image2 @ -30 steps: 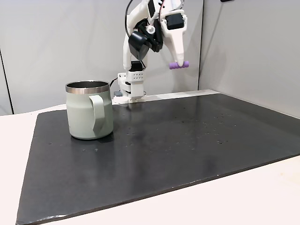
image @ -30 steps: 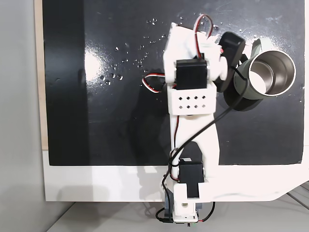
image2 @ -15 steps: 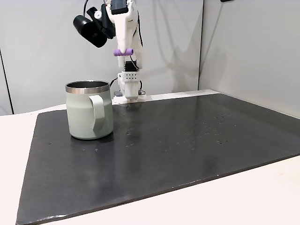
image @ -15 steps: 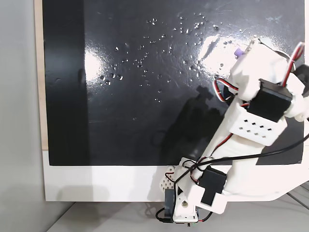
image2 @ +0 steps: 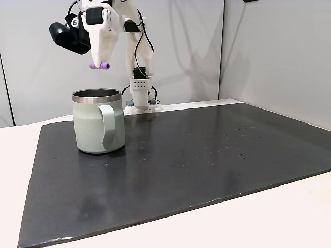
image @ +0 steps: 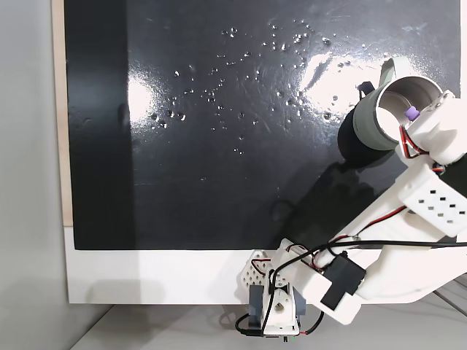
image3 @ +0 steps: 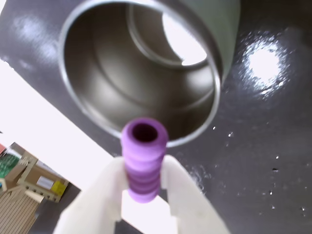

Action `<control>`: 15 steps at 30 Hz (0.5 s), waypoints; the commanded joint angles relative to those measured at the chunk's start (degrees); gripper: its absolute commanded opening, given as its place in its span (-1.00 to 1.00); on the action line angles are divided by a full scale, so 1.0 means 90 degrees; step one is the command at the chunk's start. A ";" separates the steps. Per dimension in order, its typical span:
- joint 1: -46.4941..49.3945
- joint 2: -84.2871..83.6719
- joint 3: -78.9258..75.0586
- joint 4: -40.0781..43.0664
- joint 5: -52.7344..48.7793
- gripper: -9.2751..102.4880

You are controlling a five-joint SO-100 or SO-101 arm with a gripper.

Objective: Grasp a pengrip and put it in the cup.

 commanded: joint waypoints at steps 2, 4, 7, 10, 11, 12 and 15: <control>0.0137 -0.0352 -0.0361 -0.0059 -0.0107 -0.83; 0.0176 -0.0518 -0.0371 -0.0059 -0.0117 -0.83; 0.0166 -0.0752 -0.0459 -0.0078 -0.0088 -0.83; 0.0088 -0.0986 -0.0684 -0.0068 -0.0088 -0.83; 0.0078 -0.1045 -0.0732 -0.0068 -0.0078 -0.83; 0.0078 -0.1094 -0.0781 -0.0059 -0.0059 -0.83; 0.0068 -0.1230 -0.0918 -0.0029 -0.0029 -0.83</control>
